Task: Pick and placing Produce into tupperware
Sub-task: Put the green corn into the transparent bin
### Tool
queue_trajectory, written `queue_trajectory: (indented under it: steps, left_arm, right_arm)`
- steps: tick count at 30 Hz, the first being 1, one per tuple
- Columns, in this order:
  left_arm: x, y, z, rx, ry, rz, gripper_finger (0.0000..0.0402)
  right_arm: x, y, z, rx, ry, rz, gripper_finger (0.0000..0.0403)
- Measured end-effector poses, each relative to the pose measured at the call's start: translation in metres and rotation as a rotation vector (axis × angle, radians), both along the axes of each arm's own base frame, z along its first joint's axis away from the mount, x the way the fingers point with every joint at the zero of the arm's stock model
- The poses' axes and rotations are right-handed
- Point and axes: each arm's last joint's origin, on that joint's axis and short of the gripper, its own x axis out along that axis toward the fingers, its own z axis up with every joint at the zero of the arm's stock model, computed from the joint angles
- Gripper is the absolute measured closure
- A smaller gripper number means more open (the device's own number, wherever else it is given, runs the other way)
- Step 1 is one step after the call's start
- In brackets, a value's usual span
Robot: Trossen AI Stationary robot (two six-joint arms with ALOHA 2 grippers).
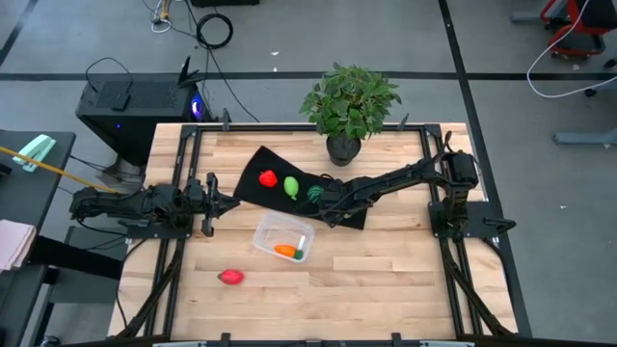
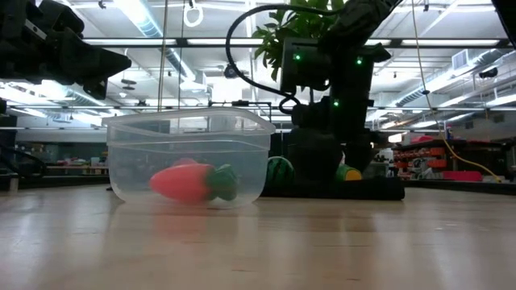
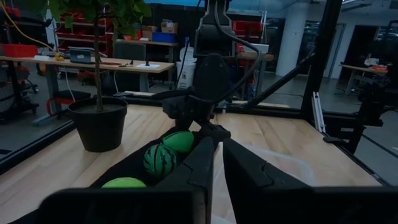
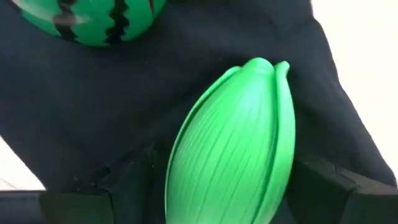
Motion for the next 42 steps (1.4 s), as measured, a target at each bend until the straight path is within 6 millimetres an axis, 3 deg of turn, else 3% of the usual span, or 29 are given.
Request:
queue_trajectory:
  steps: [10, 27, 37, 42]
  left_arm:
    - [0.0, 0.0, 0.0, 0.0, 0.0, 0.0, 0.0357]
    - [0.0, 0.0, -0.0001, 0.0, 0.001, 0.0, 0.0356]
    - [0.0, 0.0, -0.0001, 0.0, 0.001, 0.0, 0.0365]
    - [0.0, 0.0, -0.0001, 0.0, 0.001, 0.0, 0.036]
  right_arm:
    - [-0.0002, 0.0, 0.0001, -0.003, 0.003, 0.006, 0.0108]
    - [-0.0004, 0.0, 0.0005, -0.005, 0.006, 0.014, 0.0188]
    - [-0.0034, 0.0001, 0.0007, -0.003, 0.037, 0.02, 0.0187]
    - [-0.0057, 0.0001, 0.0099, -0.002, 0.018, 0.021, 0.0196]
